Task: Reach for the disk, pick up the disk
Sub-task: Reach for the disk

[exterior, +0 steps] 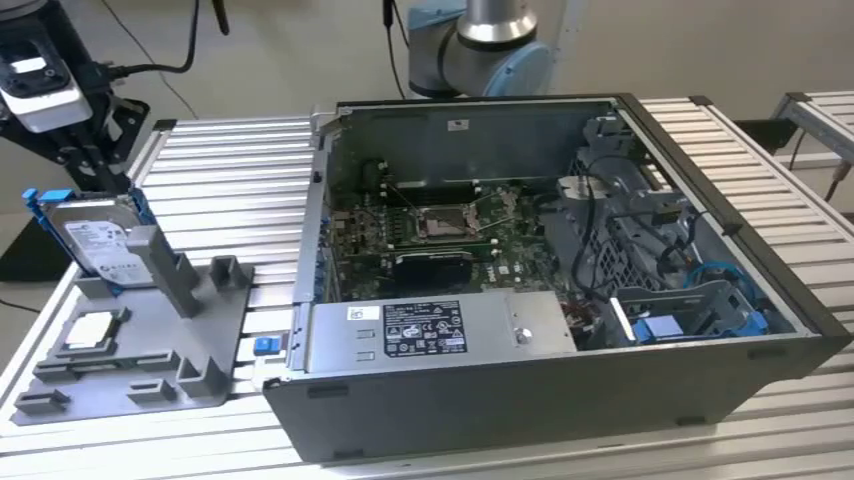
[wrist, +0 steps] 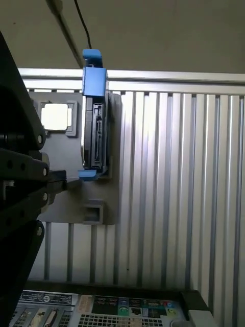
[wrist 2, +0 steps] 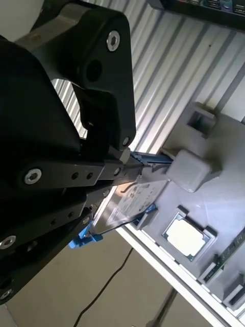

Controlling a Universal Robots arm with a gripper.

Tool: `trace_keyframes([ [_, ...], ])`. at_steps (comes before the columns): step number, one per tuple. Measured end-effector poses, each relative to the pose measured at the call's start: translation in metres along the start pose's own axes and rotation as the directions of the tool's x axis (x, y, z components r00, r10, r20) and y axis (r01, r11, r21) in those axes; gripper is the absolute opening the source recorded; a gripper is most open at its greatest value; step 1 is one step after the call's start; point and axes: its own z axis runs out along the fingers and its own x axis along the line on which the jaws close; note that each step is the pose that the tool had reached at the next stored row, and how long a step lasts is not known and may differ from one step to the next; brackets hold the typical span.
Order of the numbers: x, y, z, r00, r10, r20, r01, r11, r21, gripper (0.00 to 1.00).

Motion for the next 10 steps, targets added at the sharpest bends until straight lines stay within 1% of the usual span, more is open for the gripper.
trace_keyframes([
  [3,0.0066,0.0060,0.0011,1.0000,-0.001,0.0004,0.001,1.0000,-0.0002,0.00],
  [7,0.0146,0.0115,0.0029,1.0000,-0.006,0.0016,0.006,1.0000,-0.0004,0.00],
  [10,0.0224,0.0156,0.0040,1.0000,-0.008,0.0021,0.008,1.0000,-0.0006,0.00],
])
